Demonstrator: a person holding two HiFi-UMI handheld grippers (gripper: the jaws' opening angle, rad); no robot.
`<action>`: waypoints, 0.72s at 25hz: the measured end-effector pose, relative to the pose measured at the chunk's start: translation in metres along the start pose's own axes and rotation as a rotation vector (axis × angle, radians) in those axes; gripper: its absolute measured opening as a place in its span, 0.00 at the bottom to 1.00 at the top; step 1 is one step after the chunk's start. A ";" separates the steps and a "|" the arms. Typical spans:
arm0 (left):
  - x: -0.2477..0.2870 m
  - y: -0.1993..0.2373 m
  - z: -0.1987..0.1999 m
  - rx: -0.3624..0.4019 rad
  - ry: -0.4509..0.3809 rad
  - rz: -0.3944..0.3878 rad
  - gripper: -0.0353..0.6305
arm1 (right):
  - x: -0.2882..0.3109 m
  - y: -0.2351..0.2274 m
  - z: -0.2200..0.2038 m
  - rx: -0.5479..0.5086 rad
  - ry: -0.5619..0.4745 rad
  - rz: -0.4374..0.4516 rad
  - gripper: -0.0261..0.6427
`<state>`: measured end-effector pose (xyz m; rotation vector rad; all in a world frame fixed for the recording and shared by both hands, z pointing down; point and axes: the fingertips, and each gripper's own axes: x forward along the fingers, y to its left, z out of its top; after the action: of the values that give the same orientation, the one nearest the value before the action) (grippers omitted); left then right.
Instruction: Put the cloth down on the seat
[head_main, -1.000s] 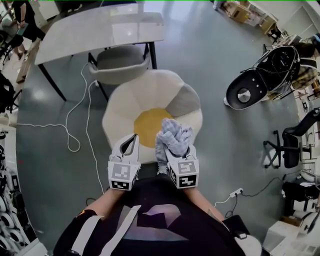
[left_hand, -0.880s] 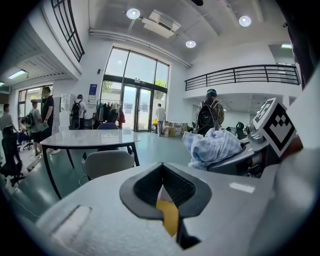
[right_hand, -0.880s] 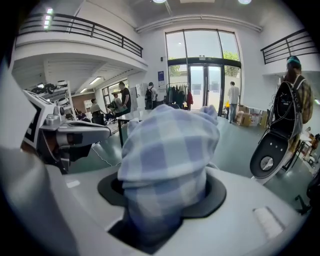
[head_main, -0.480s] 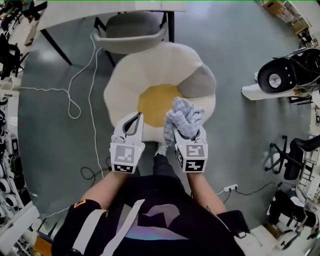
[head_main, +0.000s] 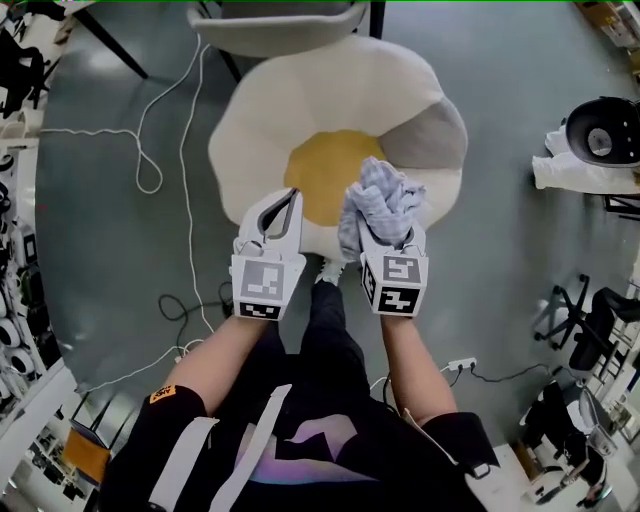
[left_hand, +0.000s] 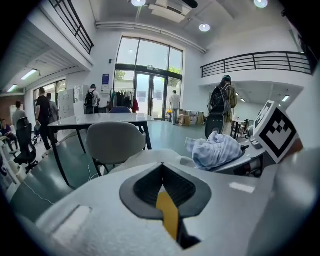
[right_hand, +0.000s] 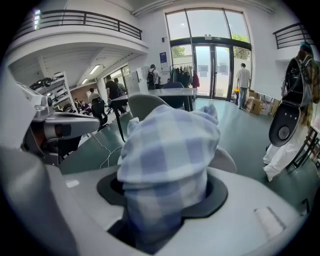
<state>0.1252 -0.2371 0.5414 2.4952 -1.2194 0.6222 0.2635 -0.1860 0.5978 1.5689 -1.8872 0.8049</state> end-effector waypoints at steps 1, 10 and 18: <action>0.007 -0.002 -0.007 0.004 0.002 -0.001 0.05 | 0.008 -0.004 -0.007 0.001 0.005 0.002 0.44; 0.062 0.016 -0.100 -0.031 0.108 0.037 0.05 | 0.096 -0.018 -0.068 0.018 0.084 0.002 0.45; 0.098 0.026 -0.158 -0.069 0.173 0.053 0.05 | 0.153 -0.023 -0.106 0.013 0.139 0.009 0.46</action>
<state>0.1182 -0.2488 0.7284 2.3060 -1.2242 0.7782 0.2650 -0.2105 0.7834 1.4736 -1.7934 0.9077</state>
